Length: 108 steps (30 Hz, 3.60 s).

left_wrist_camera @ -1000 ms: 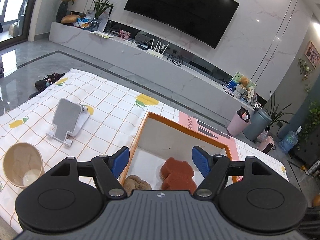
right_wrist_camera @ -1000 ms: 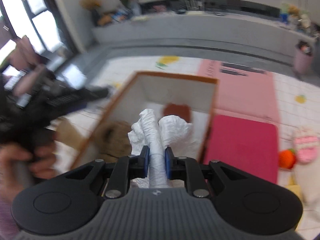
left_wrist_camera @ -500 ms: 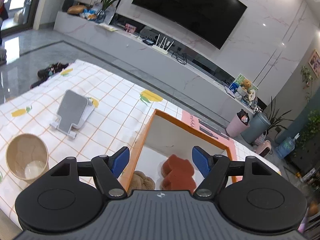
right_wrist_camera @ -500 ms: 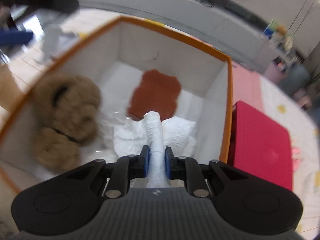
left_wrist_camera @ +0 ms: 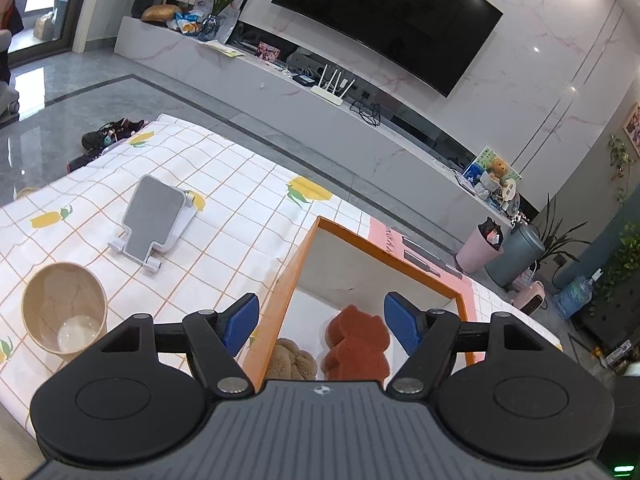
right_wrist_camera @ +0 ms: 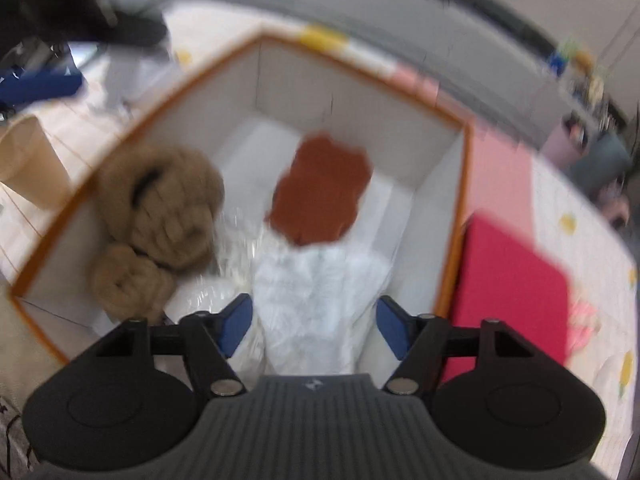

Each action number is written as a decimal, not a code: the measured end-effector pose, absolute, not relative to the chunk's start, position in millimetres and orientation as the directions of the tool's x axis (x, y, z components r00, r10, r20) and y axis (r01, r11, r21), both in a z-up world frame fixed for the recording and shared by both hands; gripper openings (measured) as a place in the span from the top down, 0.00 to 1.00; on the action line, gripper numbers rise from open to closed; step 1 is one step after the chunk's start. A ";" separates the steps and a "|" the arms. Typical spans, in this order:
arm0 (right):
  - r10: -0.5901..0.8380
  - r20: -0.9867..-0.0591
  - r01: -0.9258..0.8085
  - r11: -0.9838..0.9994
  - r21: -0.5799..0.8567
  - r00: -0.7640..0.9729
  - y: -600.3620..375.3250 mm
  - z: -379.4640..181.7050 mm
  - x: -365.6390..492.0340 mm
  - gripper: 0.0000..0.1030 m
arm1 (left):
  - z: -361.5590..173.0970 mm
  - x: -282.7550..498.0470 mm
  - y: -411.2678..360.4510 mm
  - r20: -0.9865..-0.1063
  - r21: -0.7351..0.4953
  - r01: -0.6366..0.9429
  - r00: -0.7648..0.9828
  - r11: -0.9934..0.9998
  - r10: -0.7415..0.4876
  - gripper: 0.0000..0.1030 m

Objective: Organize soft objects
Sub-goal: 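Lower the white cloth into the orange box and open the right tool, then move both tools back over the bed toward the remaining cloths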

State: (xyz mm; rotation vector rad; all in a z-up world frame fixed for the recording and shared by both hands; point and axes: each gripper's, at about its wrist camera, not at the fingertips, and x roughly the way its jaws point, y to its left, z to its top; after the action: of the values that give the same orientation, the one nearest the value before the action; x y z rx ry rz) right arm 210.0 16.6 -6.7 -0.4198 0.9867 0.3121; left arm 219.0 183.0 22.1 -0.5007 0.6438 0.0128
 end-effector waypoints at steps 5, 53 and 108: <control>0.122 -0.883 -0.518 0.842 -0.150 0.453 16.4 -1.5 210.4 0.89 | 23.2 217.3 182.6 -0.579 -0.442 -0.164 0.803 0.882 -0.141 0.18; 0.268 -0.906 -0.455 0.885 0.097 0.329 63.9 -63.5 326.3 1.00 | 11.5 225.3 199.3 -0.642 -0.294 -0.239 0.767 0.925 -0.005 0.18; -0.226 -0.707 0.104 0.972 -0.213 0.670 -316.9 35.7 119.7 0.24 | 6.2 153.0 -81.7 -0.661 -0.266 0.237 0.661 0.934 -0.356 0.19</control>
State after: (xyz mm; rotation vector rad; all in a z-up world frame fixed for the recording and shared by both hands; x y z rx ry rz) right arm 119.7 -316.9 35.7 -0.1596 0.8166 -0.1868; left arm 153.0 -81.7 6.2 -0.1627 0.7806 -0.3366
